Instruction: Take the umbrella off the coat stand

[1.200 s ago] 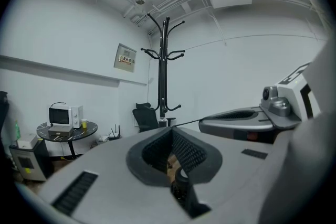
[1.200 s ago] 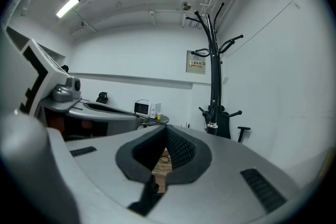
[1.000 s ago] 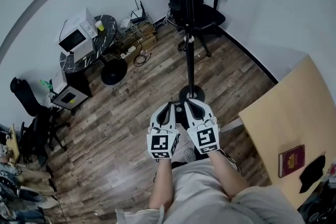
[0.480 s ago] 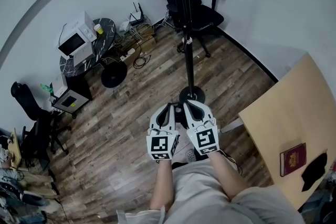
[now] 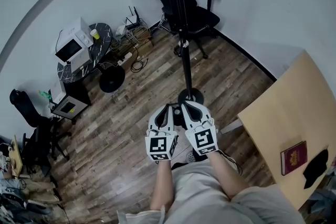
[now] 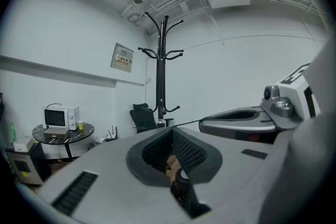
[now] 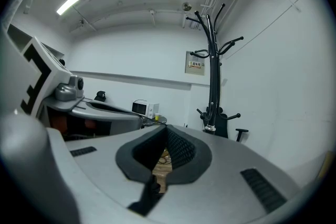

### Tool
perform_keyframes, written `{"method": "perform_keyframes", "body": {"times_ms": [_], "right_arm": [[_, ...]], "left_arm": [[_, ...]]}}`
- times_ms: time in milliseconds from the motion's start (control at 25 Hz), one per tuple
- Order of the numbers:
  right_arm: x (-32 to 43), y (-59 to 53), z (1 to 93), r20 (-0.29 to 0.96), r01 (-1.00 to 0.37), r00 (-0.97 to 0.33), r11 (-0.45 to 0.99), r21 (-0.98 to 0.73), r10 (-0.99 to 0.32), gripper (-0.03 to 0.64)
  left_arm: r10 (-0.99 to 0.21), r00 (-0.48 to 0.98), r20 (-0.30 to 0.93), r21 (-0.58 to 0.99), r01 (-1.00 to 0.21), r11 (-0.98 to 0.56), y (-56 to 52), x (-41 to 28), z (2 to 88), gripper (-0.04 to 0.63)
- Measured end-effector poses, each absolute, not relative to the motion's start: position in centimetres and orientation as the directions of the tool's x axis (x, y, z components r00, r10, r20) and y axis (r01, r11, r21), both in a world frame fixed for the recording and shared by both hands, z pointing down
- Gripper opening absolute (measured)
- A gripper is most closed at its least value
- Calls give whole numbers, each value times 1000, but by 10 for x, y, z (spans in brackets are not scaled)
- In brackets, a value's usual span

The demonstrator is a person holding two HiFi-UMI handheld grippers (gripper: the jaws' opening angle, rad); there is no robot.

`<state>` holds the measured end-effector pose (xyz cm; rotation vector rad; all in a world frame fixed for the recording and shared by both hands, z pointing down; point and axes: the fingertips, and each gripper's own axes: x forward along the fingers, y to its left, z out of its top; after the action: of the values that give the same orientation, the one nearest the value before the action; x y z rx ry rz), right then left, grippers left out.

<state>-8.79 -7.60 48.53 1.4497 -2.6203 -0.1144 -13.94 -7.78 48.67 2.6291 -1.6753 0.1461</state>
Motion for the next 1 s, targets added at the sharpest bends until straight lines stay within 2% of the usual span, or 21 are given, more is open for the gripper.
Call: {"method": "perform_keyframes", "body": {"times_ms": [640, 800, 1000], "right_arm": [[-92, -103, 476, 90, -823, -540, 548, 149, -837, 11], [-89, -104, 476, 90, -822, -541, 548, 154, -836, 11], [-87, -105, 476, 91, -819, -543, 550, 163, -835, 11]], "left_arm": [[-902, 425, 79, -54, -901, -430, -101, -143, 473, 21], [-899, 422, 115, -48, -902, -429, -100, -140, 475, 21], [-900, 426, 90, -52, -901, -432, -103, -137, 473, 21]]}}
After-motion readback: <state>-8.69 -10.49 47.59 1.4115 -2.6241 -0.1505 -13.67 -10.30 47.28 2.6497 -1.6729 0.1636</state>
